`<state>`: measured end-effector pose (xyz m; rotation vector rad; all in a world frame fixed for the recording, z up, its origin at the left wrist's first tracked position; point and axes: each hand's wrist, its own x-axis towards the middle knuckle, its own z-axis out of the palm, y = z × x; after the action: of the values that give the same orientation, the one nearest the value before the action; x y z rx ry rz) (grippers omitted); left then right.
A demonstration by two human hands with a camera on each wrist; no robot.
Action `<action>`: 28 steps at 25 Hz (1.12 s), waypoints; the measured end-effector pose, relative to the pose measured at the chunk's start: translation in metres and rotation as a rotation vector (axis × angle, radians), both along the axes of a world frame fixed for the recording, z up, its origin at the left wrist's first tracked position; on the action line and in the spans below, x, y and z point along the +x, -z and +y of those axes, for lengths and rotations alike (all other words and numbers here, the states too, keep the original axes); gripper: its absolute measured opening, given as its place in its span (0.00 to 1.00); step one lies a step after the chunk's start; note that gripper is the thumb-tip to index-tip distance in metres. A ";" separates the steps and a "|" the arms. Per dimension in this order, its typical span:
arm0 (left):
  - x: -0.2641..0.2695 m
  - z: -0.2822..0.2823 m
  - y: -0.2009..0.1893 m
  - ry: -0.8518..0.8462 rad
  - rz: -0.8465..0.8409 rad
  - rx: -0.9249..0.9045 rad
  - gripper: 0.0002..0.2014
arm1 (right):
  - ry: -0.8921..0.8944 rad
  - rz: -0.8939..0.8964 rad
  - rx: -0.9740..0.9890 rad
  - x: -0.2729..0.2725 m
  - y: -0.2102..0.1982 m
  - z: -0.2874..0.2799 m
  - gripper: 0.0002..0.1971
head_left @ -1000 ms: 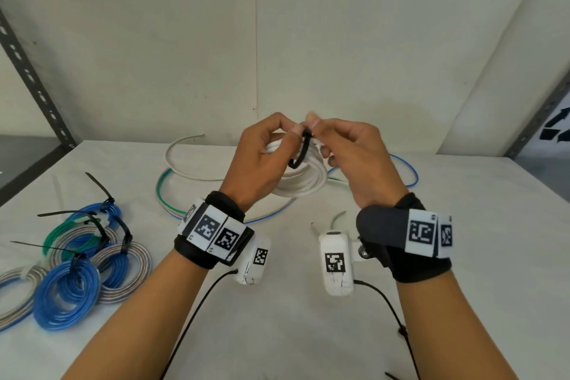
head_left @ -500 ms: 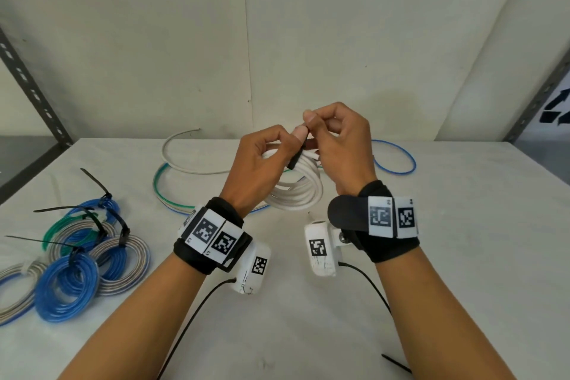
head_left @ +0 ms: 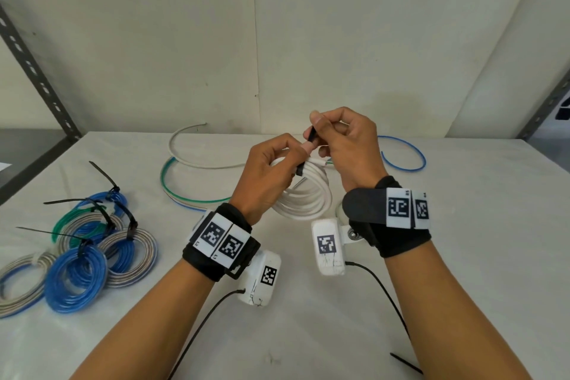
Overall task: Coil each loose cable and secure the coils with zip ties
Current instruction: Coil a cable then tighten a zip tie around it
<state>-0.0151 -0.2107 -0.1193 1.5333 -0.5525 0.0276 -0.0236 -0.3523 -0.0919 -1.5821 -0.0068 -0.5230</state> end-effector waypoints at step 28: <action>0.000 -0.021 0.013 -0.097 -0.096 0.060 0.17 | -0.005 0.095 0.252 0.008 0.013 -0.006 0.09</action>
<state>-0.0155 -0.2318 -0.1321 1.6226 -0.5585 0.1614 -0.0160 -0.3580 -0.1050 -1.3588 0.1230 -0.4264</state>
